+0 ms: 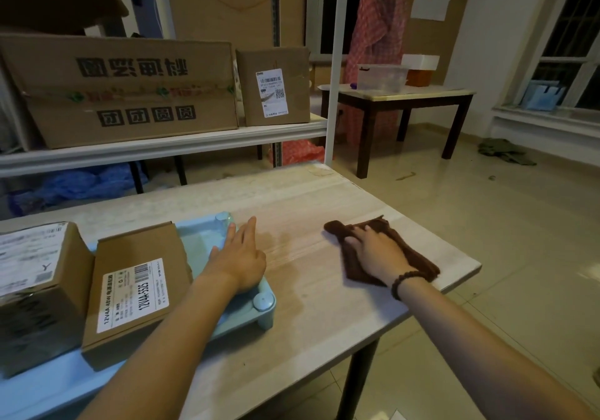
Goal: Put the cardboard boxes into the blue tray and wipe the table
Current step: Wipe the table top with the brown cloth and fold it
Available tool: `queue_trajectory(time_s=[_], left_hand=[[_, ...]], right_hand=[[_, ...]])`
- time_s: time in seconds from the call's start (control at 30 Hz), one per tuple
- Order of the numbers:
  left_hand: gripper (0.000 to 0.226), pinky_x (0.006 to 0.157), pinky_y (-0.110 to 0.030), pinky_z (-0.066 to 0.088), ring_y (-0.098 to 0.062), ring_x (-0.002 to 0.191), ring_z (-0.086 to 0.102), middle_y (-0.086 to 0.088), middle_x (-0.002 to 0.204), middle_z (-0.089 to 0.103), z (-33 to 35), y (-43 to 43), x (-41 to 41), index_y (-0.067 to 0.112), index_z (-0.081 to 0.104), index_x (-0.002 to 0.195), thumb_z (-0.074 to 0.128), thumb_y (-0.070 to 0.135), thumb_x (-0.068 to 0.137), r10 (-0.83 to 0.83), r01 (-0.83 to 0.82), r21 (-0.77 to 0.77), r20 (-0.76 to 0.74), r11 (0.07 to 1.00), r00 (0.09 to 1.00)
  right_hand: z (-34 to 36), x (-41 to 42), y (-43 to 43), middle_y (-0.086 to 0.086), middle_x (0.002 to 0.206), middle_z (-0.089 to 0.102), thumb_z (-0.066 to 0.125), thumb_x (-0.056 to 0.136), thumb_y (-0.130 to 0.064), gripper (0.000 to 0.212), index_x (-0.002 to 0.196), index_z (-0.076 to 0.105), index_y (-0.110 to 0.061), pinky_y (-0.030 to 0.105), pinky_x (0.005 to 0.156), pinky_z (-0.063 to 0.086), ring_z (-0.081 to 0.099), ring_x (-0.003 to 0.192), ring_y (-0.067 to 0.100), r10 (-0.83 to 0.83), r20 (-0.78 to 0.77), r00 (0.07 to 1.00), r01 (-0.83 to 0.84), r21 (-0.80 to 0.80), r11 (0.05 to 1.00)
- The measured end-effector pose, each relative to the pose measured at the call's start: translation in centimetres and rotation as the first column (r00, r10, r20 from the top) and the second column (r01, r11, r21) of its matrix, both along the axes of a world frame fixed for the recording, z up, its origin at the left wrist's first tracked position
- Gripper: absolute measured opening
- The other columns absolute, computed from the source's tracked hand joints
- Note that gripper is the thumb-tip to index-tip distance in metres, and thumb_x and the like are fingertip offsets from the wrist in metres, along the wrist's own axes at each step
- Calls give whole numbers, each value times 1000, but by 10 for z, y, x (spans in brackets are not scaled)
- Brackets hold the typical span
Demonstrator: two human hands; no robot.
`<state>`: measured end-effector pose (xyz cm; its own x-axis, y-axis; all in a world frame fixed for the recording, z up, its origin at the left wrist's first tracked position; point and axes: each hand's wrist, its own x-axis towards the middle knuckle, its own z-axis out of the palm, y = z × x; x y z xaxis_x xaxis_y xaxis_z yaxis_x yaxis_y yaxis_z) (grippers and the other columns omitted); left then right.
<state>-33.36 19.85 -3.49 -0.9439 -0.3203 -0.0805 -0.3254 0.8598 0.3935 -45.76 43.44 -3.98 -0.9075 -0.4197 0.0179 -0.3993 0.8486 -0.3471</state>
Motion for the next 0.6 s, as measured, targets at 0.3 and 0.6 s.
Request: queue_trajectory(time_s=[0.3, 0.6], left_hand=[[70, 120, -53, 2, -20, 151, -16, -2, 167, -7, 1, -2, -2, 25, -13, 156, 30, 23, 101, 10, -10, -2, -15, 1000, 1000], [69, 121, -53, 4, -20, 151, -15, -3, 167, -7, 1, -3, -2, 25, -13, 156, 30, 24, 101, 20, -20, -12, -13, 1000, 1000]], right_hand=[[31, 37, -20, -1, 144, 54, 54, 100, -42, 50, 146, 47, -25, 39, 113, 39, 48, 134, 19, 289, -135, 948, -301, -75, 951], [49, 86, -20, 0, 95, 63, 64, 92, -19, 12, 104, 63, -17, 32, 74, 57, 63, 81, 18, 375, 18, 927, -333, 501, 799]])
